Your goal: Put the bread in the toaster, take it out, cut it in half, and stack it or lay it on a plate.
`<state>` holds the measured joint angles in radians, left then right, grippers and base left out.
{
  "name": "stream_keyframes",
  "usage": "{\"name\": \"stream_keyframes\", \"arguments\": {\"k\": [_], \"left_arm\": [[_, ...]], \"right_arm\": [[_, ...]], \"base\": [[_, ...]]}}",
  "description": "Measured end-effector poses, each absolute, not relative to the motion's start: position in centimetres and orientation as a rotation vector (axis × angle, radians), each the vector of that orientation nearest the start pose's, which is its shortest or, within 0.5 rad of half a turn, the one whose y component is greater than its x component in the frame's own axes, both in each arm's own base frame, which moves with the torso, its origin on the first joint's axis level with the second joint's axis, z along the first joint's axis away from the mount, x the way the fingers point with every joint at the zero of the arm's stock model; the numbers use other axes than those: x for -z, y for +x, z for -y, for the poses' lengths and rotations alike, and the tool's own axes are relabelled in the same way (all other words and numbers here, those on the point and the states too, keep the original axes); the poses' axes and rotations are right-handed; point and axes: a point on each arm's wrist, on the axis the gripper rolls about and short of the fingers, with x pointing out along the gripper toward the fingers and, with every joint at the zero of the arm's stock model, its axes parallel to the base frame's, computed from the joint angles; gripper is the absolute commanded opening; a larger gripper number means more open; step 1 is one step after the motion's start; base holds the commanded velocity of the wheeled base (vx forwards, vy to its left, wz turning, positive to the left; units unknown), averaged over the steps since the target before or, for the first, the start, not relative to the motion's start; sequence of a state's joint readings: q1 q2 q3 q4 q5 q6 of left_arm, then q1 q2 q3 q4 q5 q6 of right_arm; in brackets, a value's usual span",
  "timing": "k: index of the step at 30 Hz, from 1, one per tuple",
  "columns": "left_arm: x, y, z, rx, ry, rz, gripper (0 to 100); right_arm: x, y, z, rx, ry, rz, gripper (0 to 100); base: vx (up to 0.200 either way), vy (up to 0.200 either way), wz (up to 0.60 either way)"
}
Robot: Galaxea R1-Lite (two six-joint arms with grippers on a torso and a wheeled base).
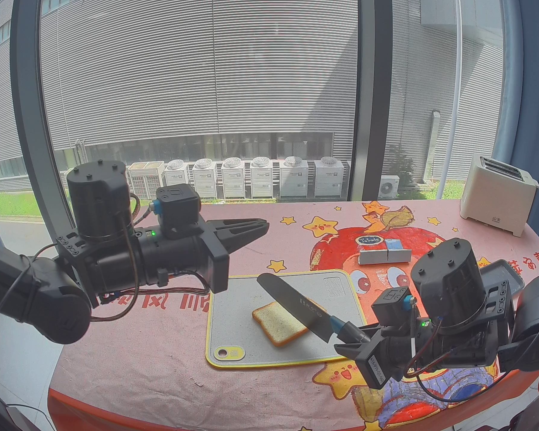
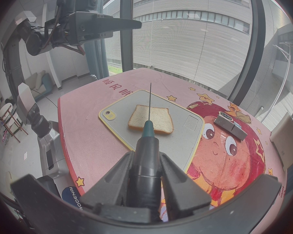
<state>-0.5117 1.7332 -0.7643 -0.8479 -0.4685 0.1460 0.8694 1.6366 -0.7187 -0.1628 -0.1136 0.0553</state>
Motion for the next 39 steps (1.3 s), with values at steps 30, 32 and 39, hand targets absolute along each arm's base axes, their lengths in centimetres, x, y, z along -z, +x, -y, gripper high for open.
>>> {"name": "stream_keyframes", "arguments": {"k": [30,32,39], "left_arm": [[-13.0,28.8,20.0,1.053,0.069,-0.155,0],[-12.8,28.8,20.2,1.054,0.045,-0.176,0],[-11.7,28.6,20.3,1.054,0.036,-0.223,0]], "right_arm": [[-13.1,17.3,-20.0,-0.695,-0.32,-0.71,0],[-13.0,17.3,-20.1,-0.694,-0.318,-0.705,0],[-12.9,17.4,-20.1,-0.688,-0.32,-0.704,0]], "base": [[0.0,0.0,0.0],[0.0,0.0,0.0],[0.0,0.0,0.0]]}}
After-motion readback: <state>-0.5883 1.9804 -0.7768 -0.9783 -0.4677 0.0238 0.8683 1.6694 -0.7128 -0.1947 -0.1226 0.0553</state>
